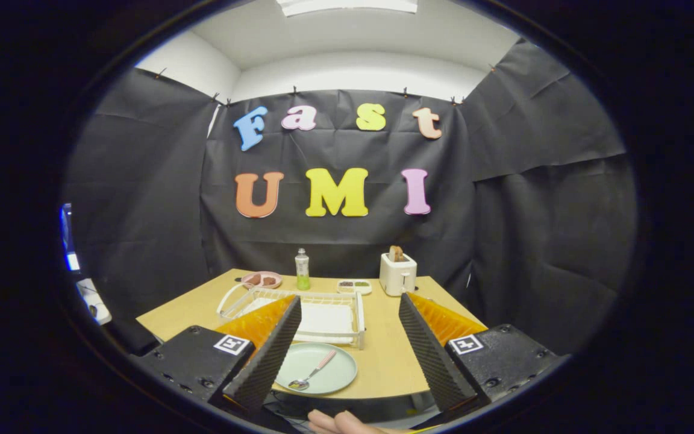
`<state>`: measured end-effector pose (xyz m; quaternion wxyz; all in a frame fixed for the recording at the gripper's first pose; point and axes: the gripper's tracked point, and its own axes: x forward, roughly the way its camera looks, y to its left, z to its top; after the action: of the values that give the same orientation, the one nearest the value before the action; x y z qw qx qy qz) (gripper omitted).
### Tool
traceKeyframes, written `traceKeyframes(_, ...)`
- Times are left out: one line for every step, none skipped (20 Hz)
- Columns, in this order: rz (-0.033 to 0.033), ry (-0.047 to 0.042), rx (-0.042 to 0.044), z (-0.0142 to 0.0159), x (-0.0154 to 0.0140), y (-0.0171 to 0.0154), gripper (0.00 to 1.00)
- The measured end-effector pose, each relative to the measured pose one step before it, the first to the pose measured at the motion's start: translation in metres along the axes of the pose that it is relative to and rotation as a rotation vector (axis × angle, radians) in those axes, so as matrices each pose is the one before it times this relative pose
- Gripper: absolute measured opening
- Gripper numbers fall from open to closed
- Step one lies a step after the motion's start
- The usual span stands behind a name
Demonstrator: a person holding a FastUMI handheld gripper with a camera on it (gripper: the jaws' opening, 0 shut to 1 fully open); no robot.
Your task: Take the plate from the dish rack, then take the spoon from the basket and place it into the plate.
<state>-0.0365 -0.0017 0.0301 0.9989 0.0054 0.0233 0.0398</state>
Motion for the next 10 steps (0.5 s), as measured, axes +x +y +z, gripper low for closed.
traceKeyframes(-0.00082,-0.00988,0.00419,-0.00009,-0.00188,-0.00164,1.00)
traceKeyframes(-0.00485,-0.00170,0.00033,-0.00089,-0.00107,-0.00280,1.00)
traceKeyframes(-0.00361,0.00102,-0.00121,-0.00292,-0.00036,-0.00137,1.00)
traceKeyframes(-0.00303,0.00526,-0.00172,-0.00185,-0.00061,-0.00101,1.00)
traceKeyframes(-0.00125,0.00119,0.00033,-0.00078,0.00083,-0.00056,1.00)
traceKeyframes(0.00374,-0.00040,-0.00052,0.00093,0.00031,0.00075,1.00)
traceKeyframes(-0.00171,-0.00061,-0.00369,0.00030,0.00088,0.00046,1.00)
traceKeyframes(-0.00733,-0.00233,-0.00598,0.00091,-0.00031,-0.00065,1.00)
traceKeyframes(-0.00604,-0.00323,-0.01040,0.00082,-0.00122,0.00004,1.00)
traceKeyframes(-0.00447,-0.00815,-0.01022,0.00071,-0.00118,0.00072,1.00)
